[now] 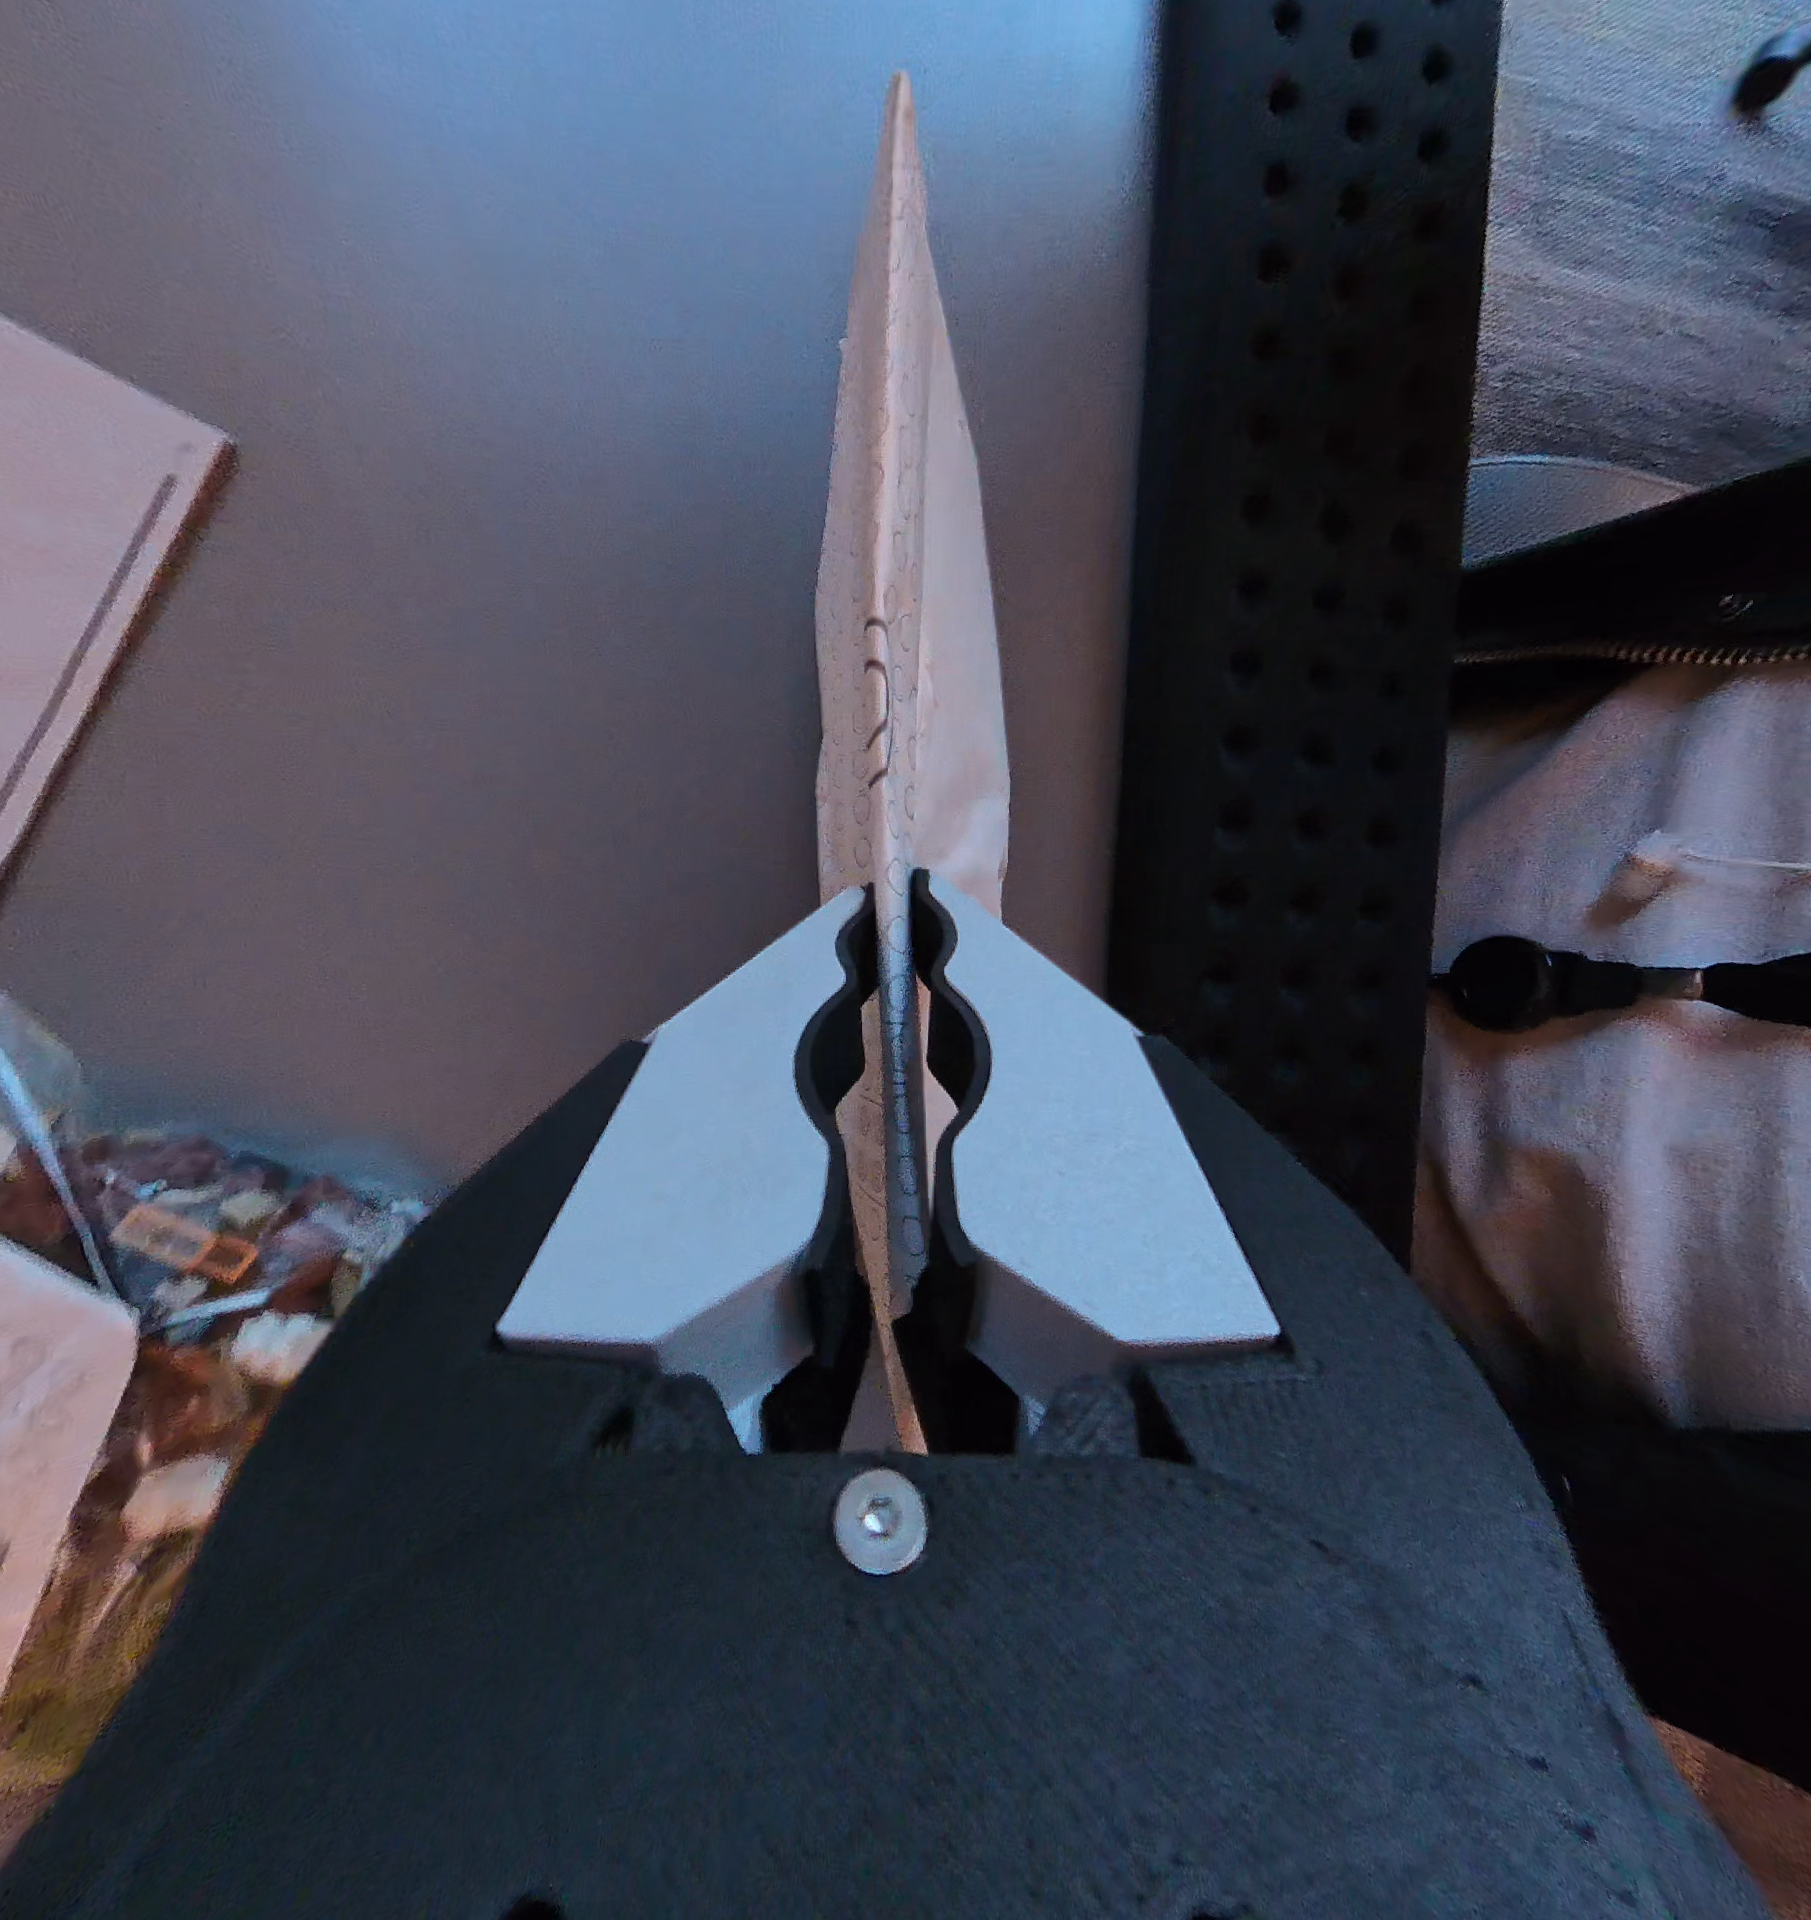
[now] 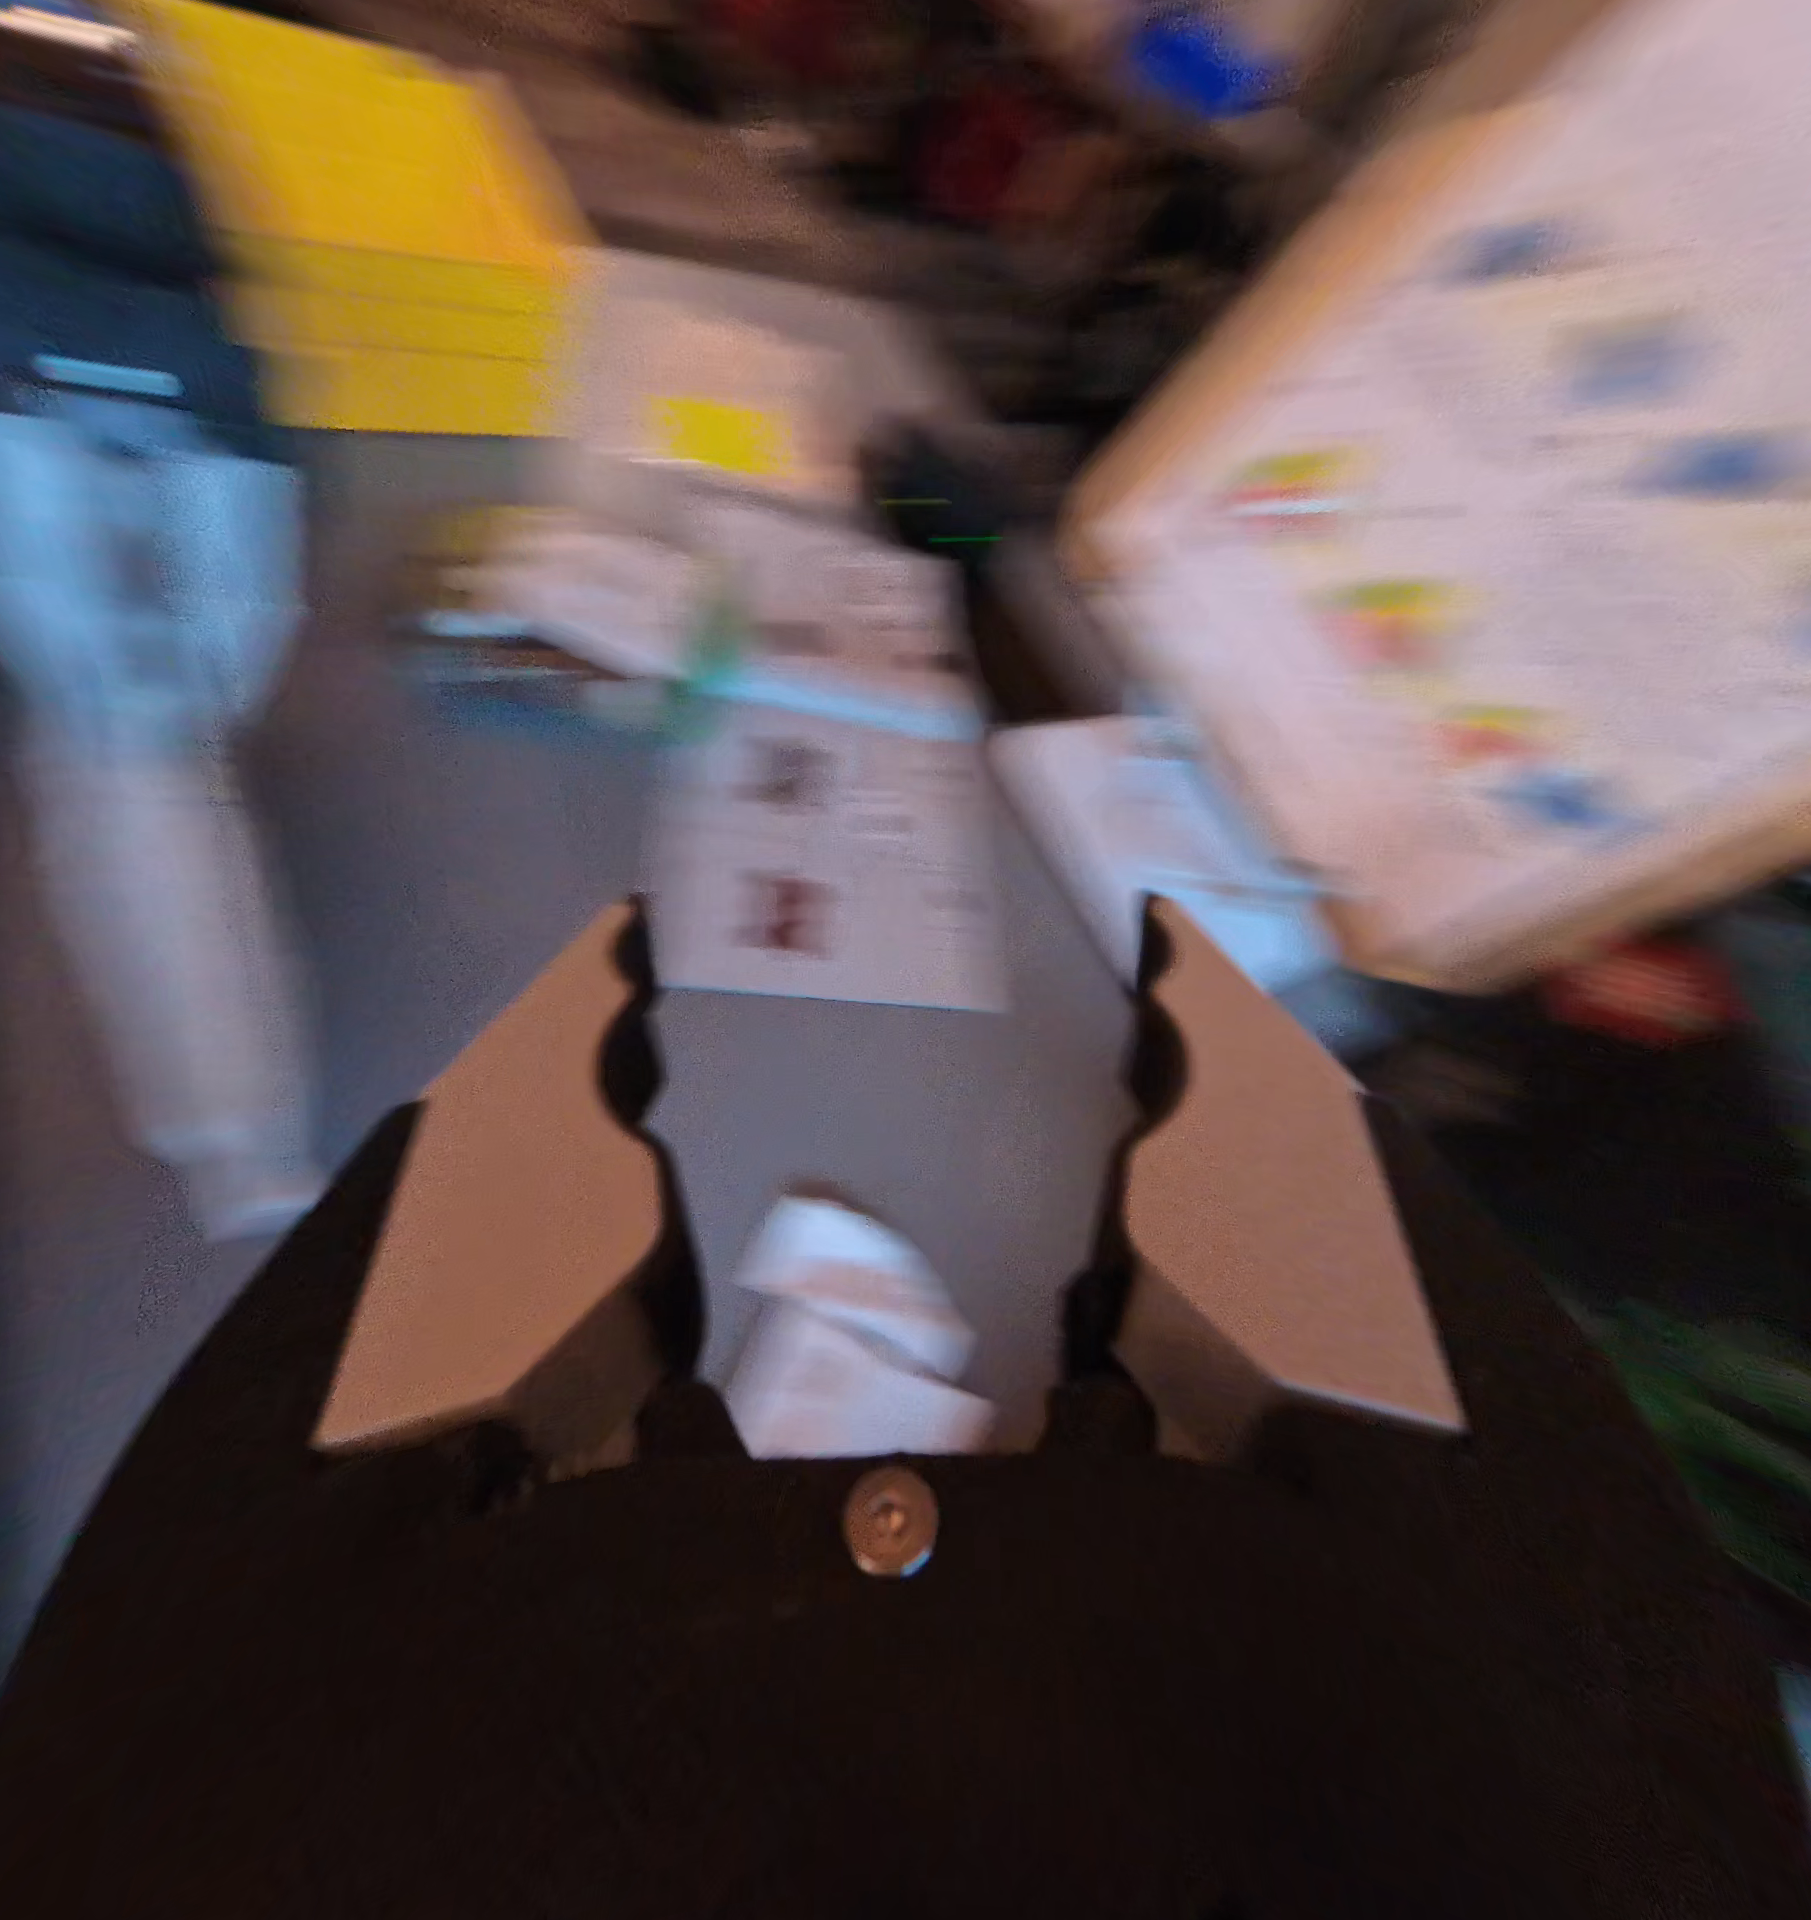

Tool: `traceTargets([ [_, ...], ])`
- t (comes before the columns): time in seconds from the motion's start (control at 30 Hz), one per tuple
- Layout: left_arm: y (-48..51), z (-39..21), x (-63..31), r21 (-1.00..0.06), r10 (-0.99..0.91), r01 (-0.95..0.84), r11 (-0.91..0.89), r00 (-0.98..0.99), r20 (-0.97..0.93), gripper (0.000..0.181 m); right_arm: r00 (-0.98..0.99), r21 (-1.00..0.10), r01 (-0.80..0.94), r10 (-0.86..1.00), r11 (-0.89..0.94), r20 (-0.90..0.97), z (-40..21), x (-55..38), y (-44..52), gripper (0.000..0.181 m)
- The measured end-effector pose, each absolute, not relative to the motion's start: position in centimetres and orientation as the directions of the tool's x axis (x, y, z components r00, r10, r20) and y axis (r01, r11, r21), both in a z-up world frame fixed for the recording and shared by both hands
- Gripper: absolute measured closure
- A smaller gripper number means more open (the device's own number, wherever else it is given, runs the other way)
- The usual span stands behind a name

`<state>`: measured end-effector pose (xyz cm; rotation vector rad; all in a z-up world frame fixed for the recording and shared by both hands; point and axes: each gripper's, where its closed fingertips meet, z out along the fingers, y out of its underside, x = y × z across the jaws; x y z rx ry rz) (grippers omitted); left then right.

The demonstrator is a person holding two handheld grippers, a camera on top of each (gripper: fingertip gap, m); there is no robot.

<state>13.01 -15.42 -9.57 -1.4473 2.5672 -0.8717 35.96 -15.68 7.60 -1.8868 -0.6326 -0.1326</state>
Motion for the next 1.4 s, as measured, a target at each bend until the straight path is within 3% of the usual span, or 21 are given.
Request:
traceTargets([
  [0.03, -15.1, -9.4, 12.7, -0.507, -0.812, -0.763, 0.400, -0.552, 0.190, 0.178, 0.850, -0.818, 0.523, 0.212, -0.240, 0.482, 10.3, 41.1, -15.3, 0.074],
  [0.13, -14.4, -9.1, 11.8, -0.494, -0.832, -0.768, 0.407, -0.536, 0.146, 0.178, 0.827, -0.746, 0.534, 0.065, -0.397, 0.558, 12.7, 52.6, -14.6, 0.074],
  [0.2, -14.1, -9.0, 11.3, -0.488, -0.840, -0.768, 0.414, -0.529, 0.121, 0.178, 0.852, -0.701, 0.485, 0.101, -0.523, 0.514, 11.7, 56.3, -13.4, 0.074],
  [0.4, -13.0, -8.7, 10.0, -0.461, -0.859, -0.794, 0.397, -0.499, 0.119, 0.178, 0.846, -0.392, 0.475, 0.286, -0.788, 0.450, 9.1, 61.1, -9.4, 0.069],
  [0.57, -12.5, -8.9, 9.6, -0.471, -0.875, -0.809, 0.353, -0.464, 0.141, 0.178, 0.943, -0.056, 0.293, 0.279, -0.954, 0.180, 4.0, 63.0, -11.0, 0.060],
  [0.63, -12.5, -9.1, 9.5, -0.481, -0.879, -0.811, 0.331, -0.451, 0.156, 0.178, 0.951, 0.056, 0.289, 0.293, -0.956, 0.096, 2.1, 62.6, -12.2, 0.080],
  [0.7, -12.3, -9.2, 9.5, -0.488, -0.884, -0.816, 0.311, -0.437, 0.166, 0.178, 0.947, 0.005, 0.295, 0.293, -0.955, 0.131, 2.3, 62.2, -10.9, 0.087],
  [0.97, -11.6, -9.1, 9.7, -0.511, -0.906, -0.819, 0.261, -0.390, 0.163, 0.178, 0.878, 0.103, 0.382, 0.396, -0.918, 0.270, 5.3, 58.2, -11.6, 0.091],
  [1.13, -11.6, -8.8, 9.3, -0.537, -0.922, -0.811, 0.233, -0.360, 0.144, 0.178, 0.878, 0.029, 0.402, 0.394, -0.915, 0.271, 10.2, 52.0, -12.8, 0.091],
  [1.23, -11.7, -8.1, 8.7, -0.564, -0.931, -0.798, 0.213, -0.340, 0.129, 0.179, 0.902, -0.072, 0.420, 0.407, -0.905, 0.147, 11.6, 45.4, -13.9, 0.091],
  [1.4, -12.6, -5.8, 6.4, -0.633, -0.945, -0.747, 0.201, -0.318, 0.074, 0.179, 0.828, -0.174, 0.447, 0.479, -0.877, -0.291, 8.2, 33.3, -16.5, 0.091],
])
